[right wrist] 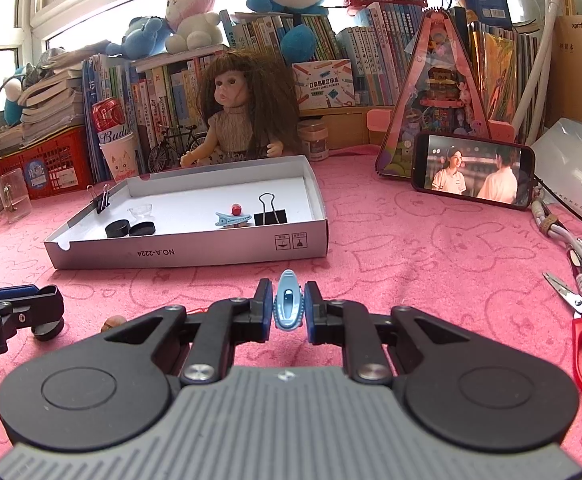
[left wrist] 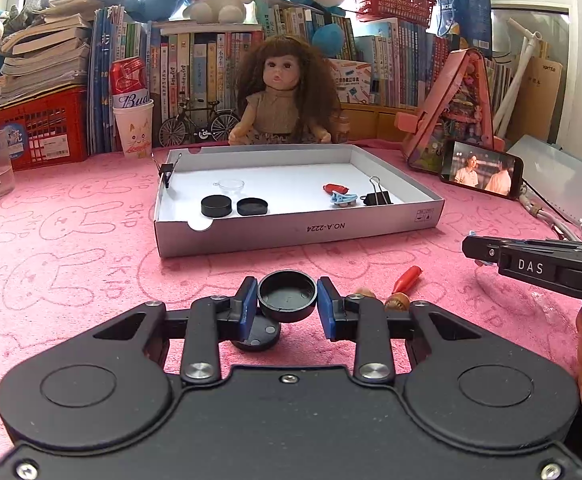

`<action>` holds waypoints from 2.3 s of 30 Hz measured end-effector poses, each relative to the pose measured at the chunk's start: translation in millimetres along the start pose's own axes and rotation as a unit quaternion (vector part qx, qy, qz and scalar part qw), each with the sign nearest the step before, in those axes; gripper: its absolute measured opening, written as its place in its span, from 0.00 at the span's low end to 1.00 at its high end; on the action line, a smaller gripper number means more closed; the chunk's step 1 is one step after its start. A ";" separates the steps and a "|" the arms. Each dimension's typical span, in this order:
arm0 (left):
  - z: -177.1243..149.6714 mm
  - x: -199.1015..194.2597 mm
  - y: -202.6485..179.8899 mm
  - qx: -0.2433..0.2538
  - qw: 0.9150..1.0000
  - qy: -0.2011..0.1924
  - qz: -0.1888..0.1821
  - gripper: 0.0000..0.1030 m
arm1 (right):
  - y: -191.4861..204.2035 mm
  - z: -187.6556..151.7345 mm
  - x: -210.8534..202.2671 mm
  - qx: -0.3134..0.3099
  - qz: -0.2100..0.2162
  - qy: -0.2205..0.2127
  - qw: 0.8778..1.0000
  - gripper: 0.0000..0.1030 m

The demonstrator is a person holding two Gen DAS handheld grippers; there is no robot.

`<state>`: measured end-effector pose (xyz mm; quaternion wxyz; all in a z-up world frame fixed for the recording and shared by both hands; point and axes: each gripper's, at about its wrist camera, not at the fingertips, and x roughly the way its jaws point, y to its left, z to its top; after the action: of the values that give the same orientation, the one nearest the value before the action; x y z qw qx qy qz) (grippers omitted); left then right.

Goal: Organize rigid objects
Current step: 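Carry the black lid with the left tool while the right tool carries the blue clip into the tray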

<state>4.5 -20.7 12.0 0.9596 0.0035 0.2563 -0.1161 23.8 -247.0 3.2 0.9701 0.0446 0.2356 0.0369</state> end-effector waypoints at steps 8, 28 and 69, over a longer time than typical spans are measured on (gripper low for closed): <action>3.1 1.9 3.5 -0.005 1.000 -0.002 0.007 0.29 | 0.3 1.6 -1.2 0.000 0.001 -0.004 1.000 0.20; 52.7 32.1 34.9 -0.038 0.998 -0.033 0.045 0.29 | 3.8 40.1 29.5 0.042 0.015 -0.015 0.999 0.20; 128.6 218.1 62.2 -0.059 0.995 0.070 0.029 0.29 | -3.2 105.5 200.9 0.105 0.079 0.119 0.984 0.20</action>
<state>265.2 -16.9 13.0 0.9409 -0.0371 0.3289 -0.0720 250.6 -238.9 5.1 0.9193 0.1595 0.3475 0.0932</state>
